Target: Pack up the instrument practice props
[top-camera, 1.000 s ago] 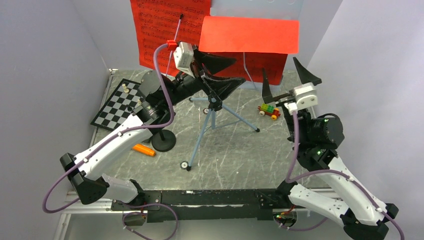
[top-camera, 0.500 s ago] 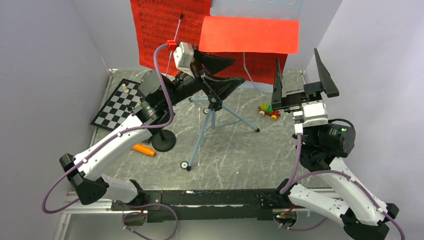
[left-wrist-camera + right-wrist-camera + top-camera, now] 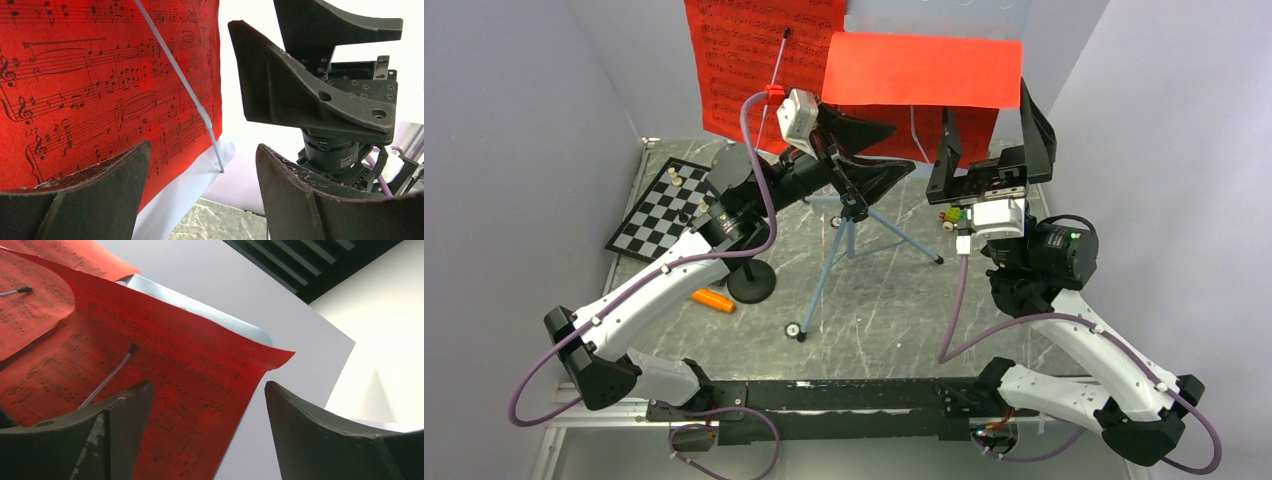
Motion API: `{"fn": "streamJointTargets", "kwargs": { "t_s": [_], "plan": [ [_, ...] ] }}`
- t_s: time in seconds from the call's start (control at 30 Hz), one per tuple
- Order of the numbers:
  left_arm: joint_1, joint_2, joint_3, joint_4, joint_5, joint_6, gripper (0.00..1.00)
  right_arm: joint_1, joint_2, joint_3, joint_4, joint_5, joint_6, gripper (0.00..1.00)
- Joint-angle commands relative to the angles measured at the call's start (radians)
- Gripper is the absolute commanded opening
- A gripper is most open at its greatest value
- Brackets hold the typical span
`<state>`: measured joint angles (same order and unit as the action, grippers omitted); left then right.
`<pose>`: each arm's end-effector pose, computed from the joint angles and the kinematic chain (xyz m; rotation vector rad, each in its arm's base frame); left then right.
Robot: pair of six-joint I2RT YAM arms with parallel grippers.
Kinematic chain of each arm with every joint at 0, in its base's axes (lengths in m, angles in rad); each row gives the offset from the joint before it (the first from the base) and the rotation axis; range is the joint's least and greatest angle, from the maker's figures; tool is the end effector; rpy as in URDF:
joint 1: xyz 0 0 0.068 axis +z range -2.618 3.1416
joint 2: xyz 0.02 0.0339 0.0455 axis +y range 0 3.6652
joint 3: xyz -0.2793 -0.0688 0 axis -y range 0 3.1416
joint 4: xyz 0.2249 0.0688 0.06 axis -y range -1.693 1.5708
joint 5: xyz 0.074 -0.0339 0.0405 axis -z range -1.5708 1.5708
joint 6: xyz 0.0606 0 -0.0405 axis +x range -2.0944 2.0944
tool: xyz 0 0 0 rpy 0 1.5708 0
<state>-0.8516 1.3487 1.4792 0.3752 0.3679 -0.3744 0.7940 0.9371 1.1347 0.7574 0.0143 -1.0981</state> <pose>0.1732 -0.2309 0.5379 0.6185 1.0216 -1.2851 0.0995 0.1000 0.5514 -0.4933 0.3728 -0.2988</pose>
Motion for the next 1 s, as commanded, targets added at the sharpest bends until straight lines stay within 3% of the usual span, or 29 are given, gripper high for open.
{"fn": "streamJointTargets", "kwargs": {
  "t_s": [0.0, 0.13, 0.67, 0.8, 0.97],
  "plan": [
    [-0.004, -0.034, -0.003, 0.015, -0.007, 0.013, 0.81, 0.014, 0.0, 0.022, 0.139, 0.032, -0.101, 0.87],
    [-0.003, -0.027, 0.001, 0.014, -0.003, 0.009, 0.81, 0.029, 0.014, 0.028, 0.188, 0.059, -0.16, 0.89],
    [-0.003, -0.014, -0.003, 0.011, 0.003, -0.003, 0.8, 0.056, 0.102, 0.126, 0.068, -0.04, -0.432, 0.89],
    [-0.004, -0.013, -0.009, 0.014, 0.008, -0.006, 0.8, 0.067, 0.108, 0.146, 0.054, -0.036, -0.456, 0.84],
    [-0.003, -0.013, -0.017, 0.023, 0.009, -0.011, 0.8, 0.083, 0.098, 0.153, 0.027, -0.017, -0.473, 0.72]
  ]
}}
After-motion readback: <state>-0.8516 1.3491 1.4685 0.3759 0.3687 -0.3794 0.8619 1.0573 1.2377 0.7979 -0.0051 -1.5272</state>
